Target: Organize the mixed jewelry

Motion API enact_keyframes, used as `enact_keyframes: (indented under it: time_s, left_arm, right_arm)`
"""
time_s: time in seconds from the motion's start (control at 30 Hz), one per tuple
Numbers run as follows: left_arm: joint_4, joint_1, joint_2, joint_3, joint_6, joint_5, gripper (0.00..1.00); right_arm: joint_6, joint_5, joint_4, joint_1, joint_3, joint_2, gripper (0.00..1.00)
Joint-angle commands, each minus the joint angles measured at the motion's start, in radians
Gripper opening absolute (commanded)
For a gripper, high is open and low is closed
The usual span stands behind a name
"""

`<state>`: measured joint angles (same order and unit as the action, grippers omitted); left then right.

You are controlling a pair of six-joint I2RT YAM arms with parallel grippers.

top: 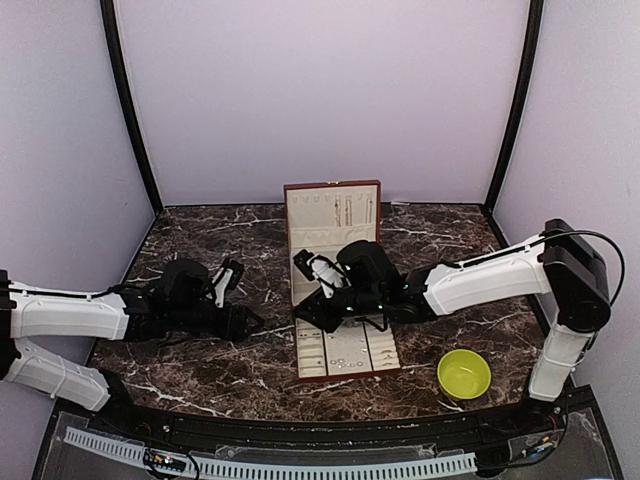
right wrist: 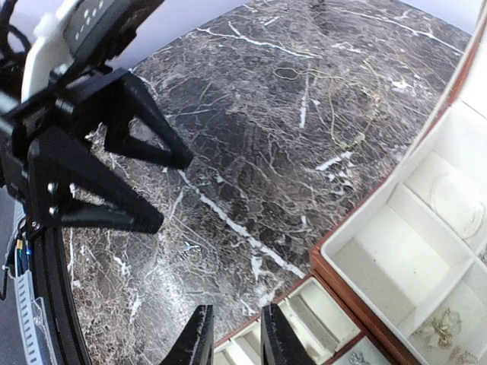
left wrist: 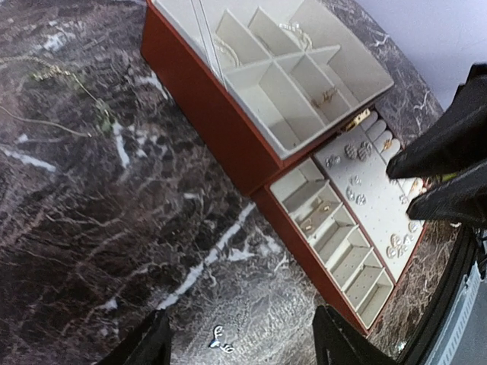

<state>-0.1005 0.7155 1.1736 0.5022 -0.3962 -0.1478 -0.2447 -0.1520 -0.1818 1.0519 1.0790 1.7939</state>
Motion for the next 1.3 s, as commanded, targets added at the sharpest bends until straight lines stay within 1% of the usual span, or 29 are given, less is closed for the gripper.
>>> enact_keyframes:
  time_s: [0.0,0.17,0.33,0.7,0.97,1.27]
  left_arm:
    - [-0.007,0.059,0.104,0.036,-0.061,0.046,0.66]
    - [-0.046,0.083,0.182,0.056,-0.107,0.042,0.66]
    - [-0.071,0.089,0.227,0.052,-0.125,0.036,0.66]
    - [-0.120,0.093,0.264,0.027,-0.145,0.010,0.66]
    - [-0.160,0.099,0.329,0.041,-0.117,-0.034,0.66]
    - [-0.194,0.147,0.409,0.087,-0.067,-0.110,0.66]
  right_arm:
    - [-0.016,0.012,-0.083,-0.032,-0.060,-0.062,0.25]
    - [-0.012,0.020,-0.091,-0.056,-0.112,-0.111,0.30]
    - [-0.020,0.027,-0.102,-0.063,-0.132,-0.120,0.30]
    - [-0.047,0.039,-0.120,-0.064,-0.120,-0.105,0.35]
    - [-0.056,0.061,-0.113,-0.064,-0.117,-0.103,0.36]
    - [-0.073,0.079,-0.114,-0.064,-0.117,-0.104,0.37]
